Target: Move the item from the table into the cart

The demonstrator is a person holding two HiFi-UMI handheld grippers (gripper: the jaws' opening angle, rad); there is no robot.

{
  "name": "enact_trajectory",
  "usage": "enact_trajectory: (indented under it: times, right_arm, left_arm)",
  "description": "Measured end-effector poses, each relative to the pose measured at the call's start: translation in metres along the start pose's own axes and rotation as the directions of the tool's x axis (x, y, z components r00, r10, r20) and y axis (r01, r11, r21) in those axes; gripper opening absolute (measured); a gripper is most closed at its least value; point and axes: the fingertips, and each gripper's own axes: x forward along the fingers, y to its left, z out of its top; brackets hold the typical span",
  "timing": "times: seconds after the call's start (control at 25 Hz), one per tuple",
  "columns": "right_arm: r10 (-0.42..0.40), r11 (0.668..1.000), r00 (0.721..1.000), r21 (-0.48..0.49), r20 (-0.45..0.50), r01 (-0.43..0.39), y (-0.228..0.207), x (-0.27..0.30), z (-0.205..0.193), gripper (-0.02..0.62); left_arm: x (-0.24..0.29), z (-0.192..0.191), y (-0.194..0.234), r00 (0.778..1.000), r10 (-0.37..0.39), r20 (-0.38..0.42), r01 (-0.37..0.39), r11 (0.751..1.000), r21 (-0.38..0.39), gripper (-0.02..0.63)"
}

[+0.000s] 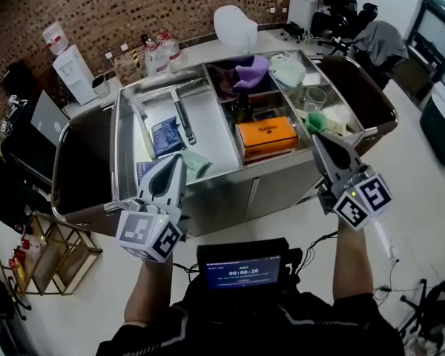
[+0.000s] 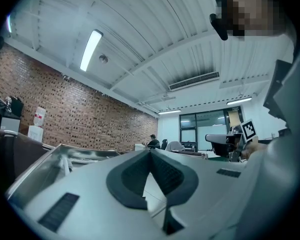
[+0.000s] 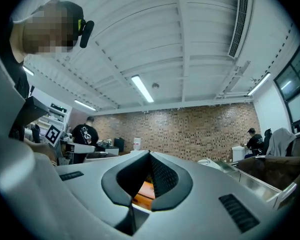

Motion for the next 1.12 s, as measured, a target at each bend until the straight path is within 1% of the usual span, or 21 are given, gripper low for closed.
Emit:
enact_trajectory:
  times: [0.16,0.32,0.56,0.88,1.12]
  right_arm:
    - [0.001,1.000,1.000,-0.013,-0.015,-0.001,0.0041,0.0011,-0.0034,0.002]
    - [-0.007,1.000,1.000,0.004,-0.016,0.007,0.0020,0.0007,-0.0021,0.002]
    - [-0.013,1.000,1.000,0.000,-0.026,0.013,-0.0007,-0.0013,-0.0024,0.002]
    - [0.000,1.000,0.999,-0.020,-0.040,-0.001,0.0039,0.0021,-0.0036,0.002]
    - [0.013,1.000,0.999,-0.014,-0.030,-0.013,0.0065,0.0016,0.0008,0.002]
  left_arm:
    - [-0.0012,-0.0009,-0.0010,1.000,-0.002,-0.004,0.002,1.000,-0.003,0.003]
    - [-0.0007,-0.0014,-0.0017,1.000,-0.002,-0.005,0.002,1.000,-0.003,0.003]
    - [0.0008,-0.0038,-0.0040,1.000,-0.005,-0.008,0.005,1.000,-0.006,0.003]
    - [-0.0020,-0.0049,-0.0058,1.000,-0.005,-0.008,0.005,1.000,-0.002,0.003]
    - [-0.0033,-0.0054,-0.0075,1.000,-0.001,-0.013,0.001,1.000,-0.004,0.003]
